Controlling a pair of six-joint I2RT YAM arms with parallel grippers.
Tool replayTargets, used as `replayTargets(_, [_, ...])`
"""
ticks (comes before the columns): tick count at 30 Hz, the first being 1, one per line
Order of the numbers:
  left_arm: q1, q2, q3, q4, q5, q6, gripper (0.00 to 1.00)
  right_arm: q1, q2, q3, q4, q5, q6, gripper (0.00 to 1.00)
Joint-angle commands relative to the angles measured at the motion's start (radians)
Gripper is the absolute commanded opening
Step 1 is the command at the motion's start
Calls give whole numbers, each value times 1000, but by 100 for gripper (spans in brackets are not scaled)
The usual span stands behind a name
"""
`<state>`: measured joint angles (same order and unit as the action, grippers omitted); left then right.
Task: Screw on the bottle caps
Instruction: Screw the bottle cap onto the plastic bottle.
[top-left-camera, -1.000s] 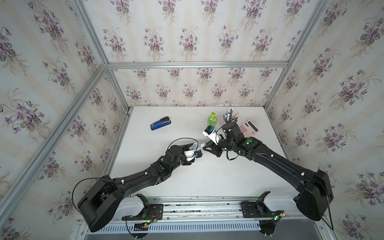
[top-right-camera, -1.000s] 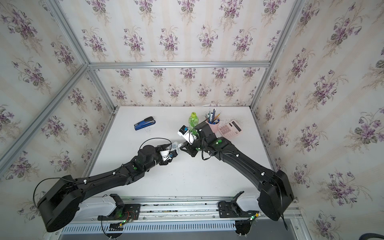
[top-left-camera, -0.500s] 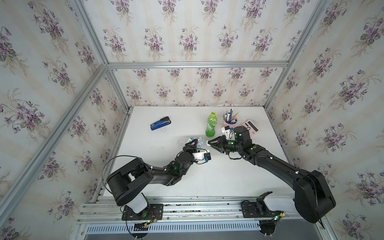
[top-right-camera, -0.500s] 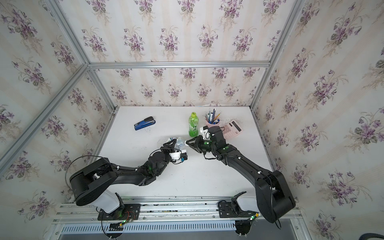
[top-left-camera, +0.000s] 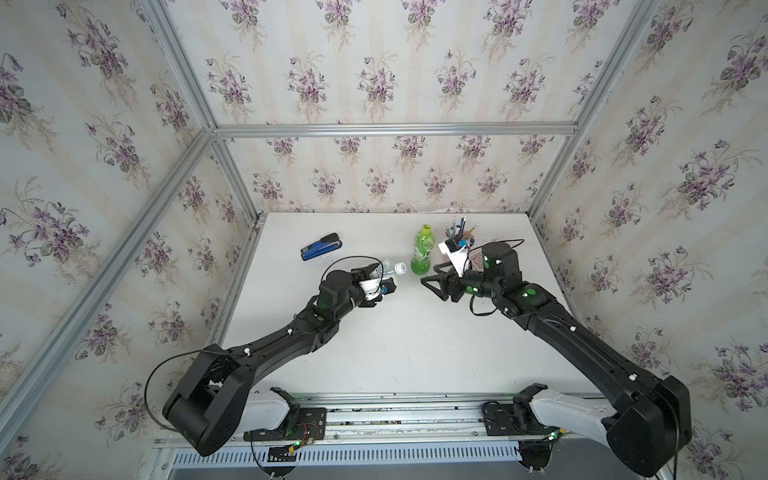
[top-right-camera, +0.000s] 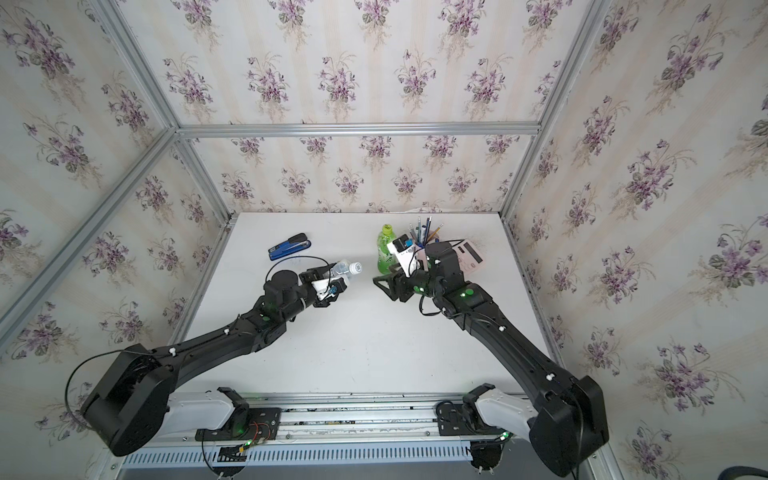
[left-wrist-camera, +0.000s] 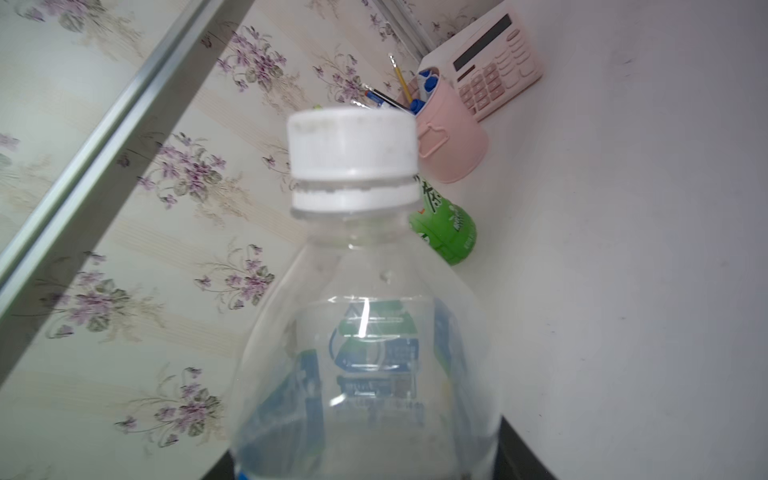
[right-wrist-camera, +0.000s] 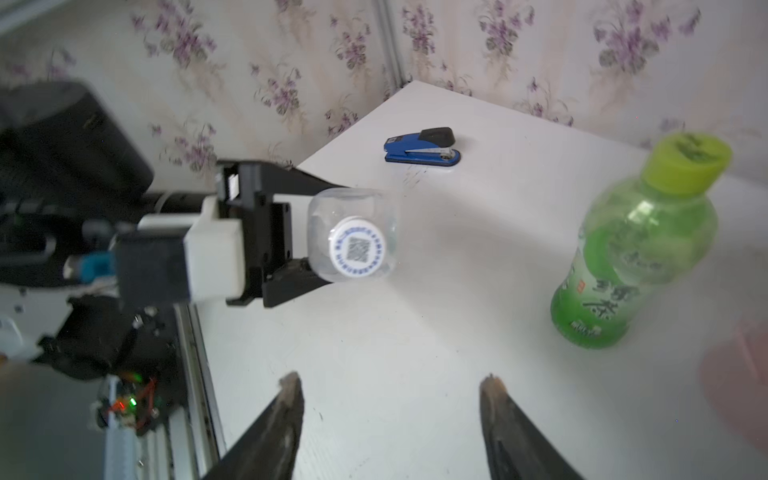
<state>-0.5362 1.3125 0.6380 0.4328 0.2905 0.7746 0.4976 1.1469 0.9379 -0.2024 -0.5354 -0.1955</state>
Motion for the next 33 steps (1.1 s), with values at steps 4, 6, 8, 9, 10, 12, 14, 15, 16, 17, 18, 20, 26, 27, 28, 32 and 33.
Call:
replayTargets(4, [38, 27, 94, -352, 361, -59, 59, 25, 43, 133, -329, 41, -820, 65])
replayTargets(6, [35, 32, 98, -361, 377, -56, 59, 33, 67, 174, -384, 53, -948, 62])
replayTargets(8, [30, 29, 98, -361, 383, -56, 59, 75, 84, 203, -408, 68, -1024, 60])
replayTargets(9, [25, 29, 100, -363, 389, -55, 59, 90, 94, 212, -410, 89, -1056, 58])
replayTargets(10, [21, 30, 101, -366, 389, -51, 59, 103, 102, 218, -412, 108, -1080, 57])
replayTargets(12, [10, 37, 111, -385, 388, -45, 59, 127, 121, 236, -412, 135, -1116, 55])
replayTargets(14, [2, 44, 119, -396, 383, -43, 59, 150, 147, 259, -426, 165, -1152, 54])
replayTargets(15, [-2, 45, 120, -396, 383, -43, 59, 161, 158, 270, -437, 177, -1171, 53])
replayTargets(16, [-5, 45, 121, -396, 380, -43, 59, 170, 167, 277, -446, 186, -1177, 53])
replayTargets(17, [-7, 44, 121, -399, 380, -43, 59, 178, 175, 286, -458, 193, -1185, 53])
replayTargets(18, [-8, 44, 121, -399, 378, -42, 59, 189, 182, 293, -471, 206, -1196, 53])
replayTargets(20, [-8, 44, 122, -399, 377, -42, 59, 207, 190, 300, -493, 230, -1213, 51])
replayTargets(26, [-10, 51, 132, -408, 381, -47, 59, 256, 201, 294, -510, 291, -1255, 45])
replayTargets(27, [-9, 50, 131, -409, 384, -46, 59, 263, 206, 290, -510, 311, -1266, 45])
replayTargets(28, [-9, 49, 131, -410, 386, -46, 59, 268, 208, 286, -505, 322, -1274, 43])
replayTargets(32, [-9, 50, 135, -417, 415, -48, 59, 273, 196, 244, -430, 326, -1293, 41])
replayTargets(33, [-9, 51, 137, -420, 419, -47, 59, 273, 195, 238, -422, 324, -1296, 40])
